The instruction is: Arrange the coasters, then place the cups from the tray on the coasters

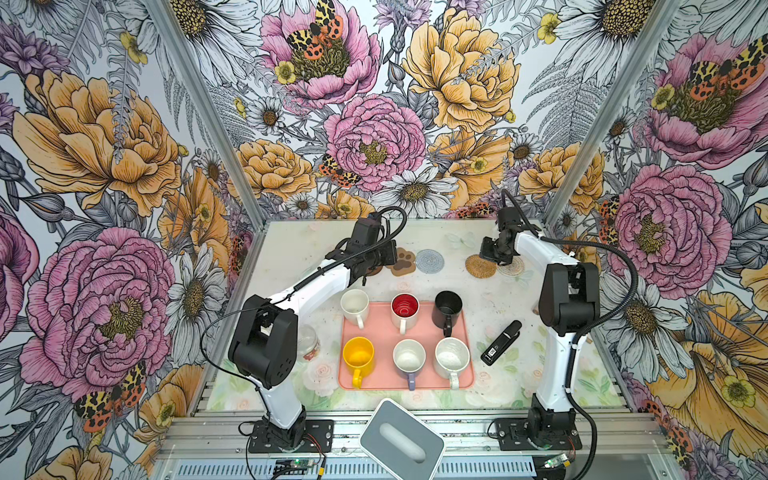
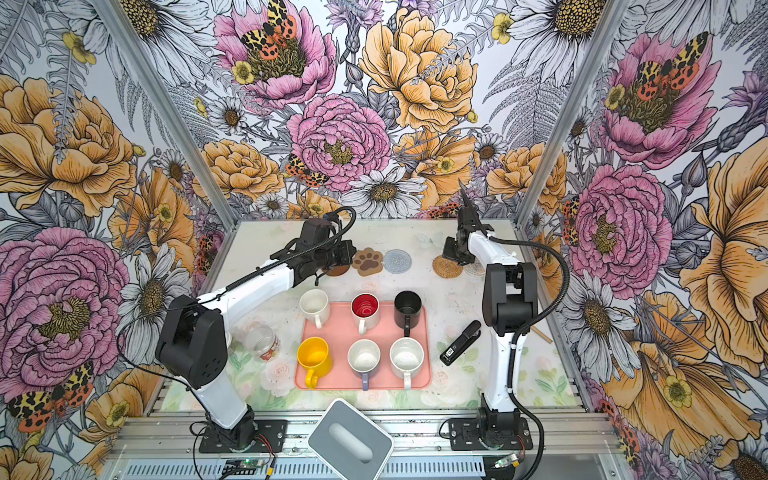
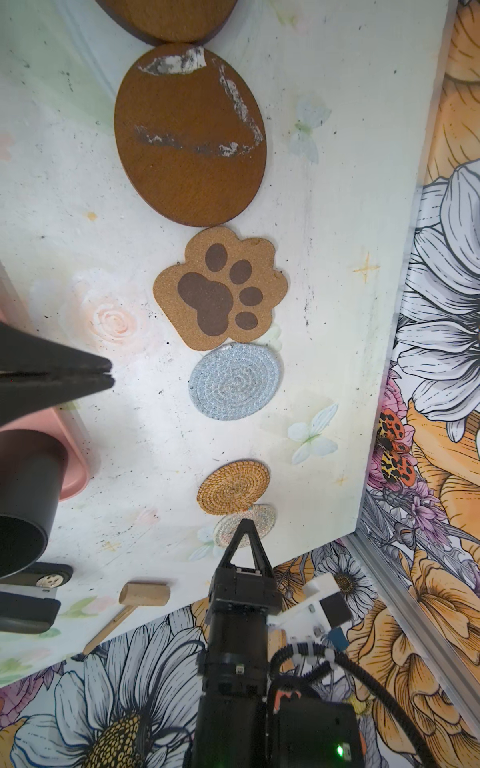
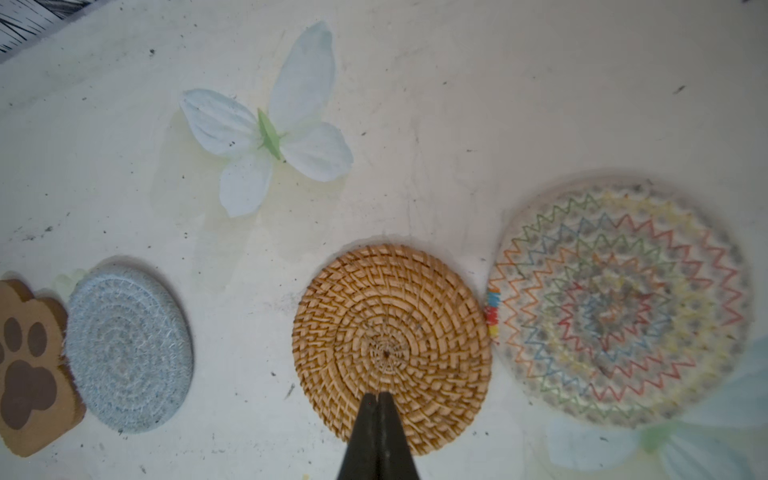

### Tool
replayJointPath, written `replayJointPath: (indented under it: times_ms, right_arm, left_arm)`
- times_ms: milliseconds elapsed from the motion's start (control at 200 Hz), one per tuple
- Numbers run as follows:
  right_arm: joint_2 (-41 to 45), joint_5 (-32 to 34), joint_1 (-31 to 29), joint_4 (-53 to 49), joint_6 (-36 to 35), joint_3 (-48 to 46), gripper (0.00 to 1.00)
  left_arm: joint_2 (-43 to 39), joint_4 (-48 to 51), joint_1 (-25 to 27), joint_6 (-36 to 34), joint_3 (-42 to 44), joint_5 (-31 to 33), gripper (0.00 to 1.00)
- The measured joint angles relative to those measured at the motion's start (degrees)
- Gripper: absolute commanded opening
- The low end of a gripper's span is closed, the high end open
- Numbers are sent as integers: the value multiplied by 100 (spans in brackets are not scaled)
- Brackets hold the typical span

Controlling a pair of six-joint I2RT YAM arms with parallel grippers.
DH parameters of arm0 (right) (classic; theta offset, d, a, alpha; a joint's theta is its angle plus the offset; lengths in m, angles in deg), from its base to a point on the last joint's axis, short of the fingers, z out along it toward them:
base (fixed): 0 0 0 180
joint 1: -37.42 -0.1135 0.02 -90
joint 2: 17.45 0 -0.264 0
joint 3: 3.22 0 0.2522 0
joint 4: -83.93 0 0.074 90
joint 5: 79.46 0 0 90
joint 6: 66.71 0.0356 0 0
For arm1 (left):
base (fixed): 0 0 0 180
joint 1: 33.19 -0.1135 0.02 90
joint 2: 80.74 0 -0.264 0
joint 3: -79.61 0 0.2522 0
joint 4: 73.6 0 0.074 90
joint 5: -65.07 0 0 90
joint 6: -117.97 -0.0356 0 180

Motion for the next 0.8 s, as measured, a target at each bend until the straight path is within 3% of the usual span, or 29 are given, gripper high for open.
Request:
replayJointPath:
  times_ms: [275,801]
  right_arm:
    - [-605,15,-4,-33,2,166,0]
    - [-682,-197,-240,4,72,264,0]
  left_arm:
    - [0,-26,0,0,13,4,0]
    - [-107,-42,0,0,179,7,0]
